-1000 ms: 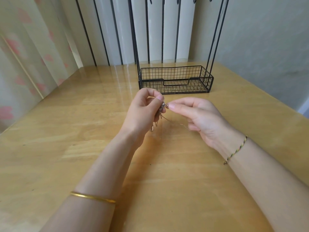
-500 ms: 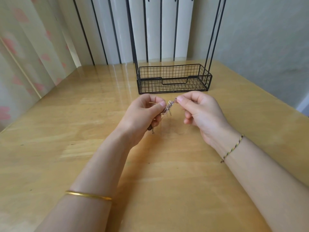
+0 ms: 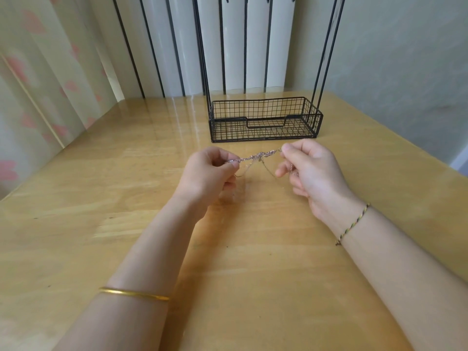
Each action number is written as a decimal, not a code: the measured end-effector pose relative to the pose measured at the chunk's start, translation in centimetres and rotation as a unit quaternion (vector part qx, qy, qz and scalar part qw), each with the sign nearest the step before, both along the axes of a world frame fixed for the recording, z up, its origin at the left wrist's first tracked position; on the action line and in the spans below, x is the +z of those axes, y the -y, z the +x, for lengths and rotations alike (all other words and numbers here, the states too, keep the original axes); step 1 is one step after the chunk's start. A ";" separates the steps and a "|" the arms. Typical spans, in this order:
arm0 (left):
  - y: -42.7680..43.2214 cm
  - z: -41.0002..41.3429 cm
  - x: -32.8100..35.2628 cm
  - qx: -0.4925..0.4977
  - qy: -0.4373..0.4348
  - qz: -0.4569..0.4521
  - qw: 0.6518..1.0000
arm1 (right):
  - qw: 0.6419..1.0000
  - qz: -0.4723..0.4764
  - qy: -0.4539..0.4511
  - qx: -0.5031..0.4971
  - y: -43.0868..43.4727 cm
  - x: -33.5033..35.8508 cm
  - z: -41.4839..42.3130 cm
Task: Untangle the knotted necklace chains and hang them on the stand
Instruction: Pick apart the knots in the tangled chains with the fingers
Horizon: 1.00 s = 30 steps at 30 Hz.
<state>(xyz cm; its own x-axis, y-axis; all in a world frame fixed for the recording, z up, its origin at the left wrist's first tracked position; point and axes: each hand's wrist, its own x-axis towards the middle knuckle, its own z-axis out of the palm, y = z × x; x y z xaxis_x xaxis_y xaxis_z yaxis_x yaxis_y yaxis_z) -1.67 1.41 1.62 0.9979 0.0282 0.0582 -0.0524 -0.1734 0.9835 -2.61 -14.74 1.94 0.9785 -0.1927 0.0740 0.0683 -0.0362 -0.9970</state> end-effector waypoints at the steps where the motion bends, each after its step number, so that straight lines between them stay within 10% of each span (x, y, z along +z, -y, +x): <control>1: -0.1 0.1 0.0 0.013 0.005 -0.001 1.000 | 1.000 -0.029 0.005 -0.004 0.0 0.0 0.0; 17: -0.3 0.4 -0.1 0.129 0.074 -0.012 0.989 | 0.892 -0.450 0.036 -0.015 0.1 -0.5 0.0; 30: -0.3 0.0 0.2 0.044 0.030 -0.055 0.997 | 0.998 -0.015 0.026 -0.053 0.3 0.2 0.1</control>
<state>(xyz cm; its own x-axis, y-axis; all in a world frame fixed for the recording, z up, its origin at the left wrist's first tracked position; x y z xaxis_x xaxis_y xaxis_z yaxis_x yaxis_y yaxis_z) -1.68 1.71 1.79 0.9861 0.1247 0.1097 -0.1015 -0.0705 0.9923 -2.53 -15.08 2.16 0.9473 -0.2917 0.1321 0.1147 -0.0761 -0.9905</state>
